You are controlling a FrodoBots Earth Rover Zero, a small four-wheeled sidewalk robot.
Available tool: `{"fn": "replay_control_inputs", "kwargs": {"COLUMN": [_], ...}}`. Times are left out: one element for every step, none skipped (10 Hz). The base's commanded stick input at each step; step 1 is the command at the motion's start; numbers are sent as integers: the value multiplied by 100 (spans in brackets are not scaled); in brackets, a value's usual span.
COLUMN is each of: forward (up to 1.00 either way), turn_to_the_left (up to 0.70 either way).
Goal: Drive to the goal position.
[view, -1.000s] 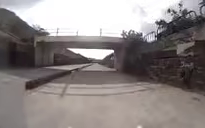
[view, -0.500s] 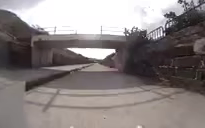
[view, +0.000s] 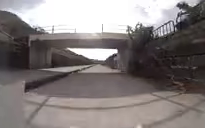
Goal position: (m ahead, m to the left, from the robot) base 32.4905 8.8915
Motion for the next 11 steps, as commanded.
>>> {"fn": "replay_control_inputs", "kwargs": {"forward": [100,100,100,100,100,100,100,100,100,100,100], "turn_to_the_left": [0,0,0,0,0,0,0,0,0,0,0]}}
